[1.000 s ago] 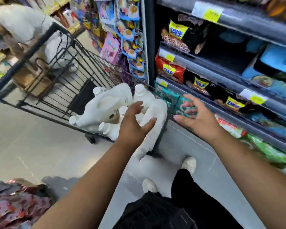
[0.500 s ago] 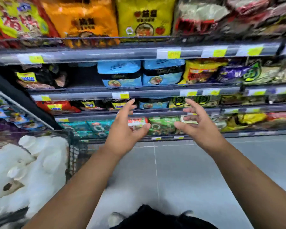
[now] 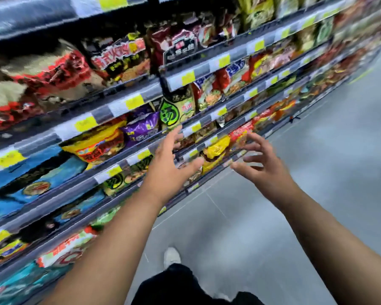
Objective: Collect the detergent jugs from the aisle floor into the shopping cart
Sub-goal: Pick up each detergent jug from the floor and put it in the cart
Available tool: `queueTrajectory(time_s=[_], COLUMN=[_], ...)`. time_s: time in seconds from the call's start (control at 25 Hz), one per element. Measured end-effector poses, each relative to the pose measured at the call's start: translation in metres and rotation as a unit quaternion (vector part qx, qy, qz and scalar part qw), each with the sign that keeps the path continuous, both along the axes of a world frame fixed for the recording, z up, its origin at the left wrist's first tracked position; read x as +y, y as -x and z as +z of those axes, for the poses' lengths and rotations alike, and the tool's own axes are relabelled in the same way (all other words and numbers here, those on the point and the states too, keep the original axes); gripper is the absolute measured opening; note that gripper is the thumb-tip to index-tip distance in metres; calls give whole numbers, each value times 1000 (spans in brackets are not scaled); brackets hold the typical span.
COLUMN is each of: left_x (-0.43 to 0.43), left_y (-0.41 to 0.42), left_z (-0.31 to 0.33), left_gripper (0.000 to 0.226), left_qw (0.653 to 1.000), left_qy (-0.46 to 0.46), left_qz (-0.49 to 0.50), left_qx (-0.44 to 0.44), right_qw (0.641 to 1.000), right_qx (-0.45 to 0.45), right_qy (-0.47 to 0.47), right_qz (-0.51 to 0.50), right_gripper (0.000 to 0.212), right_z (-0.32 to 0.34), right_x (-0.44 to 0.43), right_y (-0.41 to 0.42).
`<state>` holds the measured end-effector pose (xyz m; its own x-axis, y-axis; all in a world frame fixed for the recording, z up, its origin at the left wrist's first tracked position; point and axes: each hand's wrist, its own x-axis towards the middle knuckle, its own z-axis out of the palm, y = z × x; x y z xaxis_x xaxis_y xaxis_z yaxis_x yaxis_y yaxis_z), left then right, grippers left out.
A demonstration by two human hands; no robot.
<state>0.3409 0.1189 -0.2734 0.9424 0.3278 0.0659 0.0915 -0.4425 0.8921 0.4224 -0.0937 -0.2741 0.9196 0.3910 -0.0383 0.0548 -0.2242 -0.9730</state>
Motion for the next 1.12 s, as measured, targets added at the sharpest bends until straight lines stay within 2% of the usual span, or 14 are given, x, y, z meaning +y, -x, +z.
queueTrajectory(time_s=[0.12, 0.24, 0.44, 0.64, 0.76, 0.92, 1.12], left_x=[-24, -57, -125, -244, -324, -434, -541], left_y=[-81, -172, -311, -424, -473, -533, -603], left_z=[-10, -19, -2, 2, 2, 6, 6], left_gripper=[79, 83, 85, 88, 83, 76, 77], left_qw=[995, 978, 935, 885, 866, 860, 854], left_qy=[2, -3, 3, -18, -13, 14, 30], left_qz=[-100, -206, -354, -464, -499, -509, -517], left_qx=[0, 12, 14, 30, 25, 37, 50], right_qw=[997, 985, 941, 882, 866, 856, 858], right_qx=[-1, -12, 1, 1, -8, 7, 21], right_qy=[8, 21, 19, 8, -3, -8, 3], right_qz=[-79, -171, -338, -470, -501, -516, -514], right_gripper=[76, 69, 69, 69, 74, 75, 75], right_z=[-6, -5, -2, -13, -18, -17, -12], right_x=[-37, -74, -135, -224, -292, -392, -487], right_y=[-54, -108, -168, -221, -259, -315, -383])
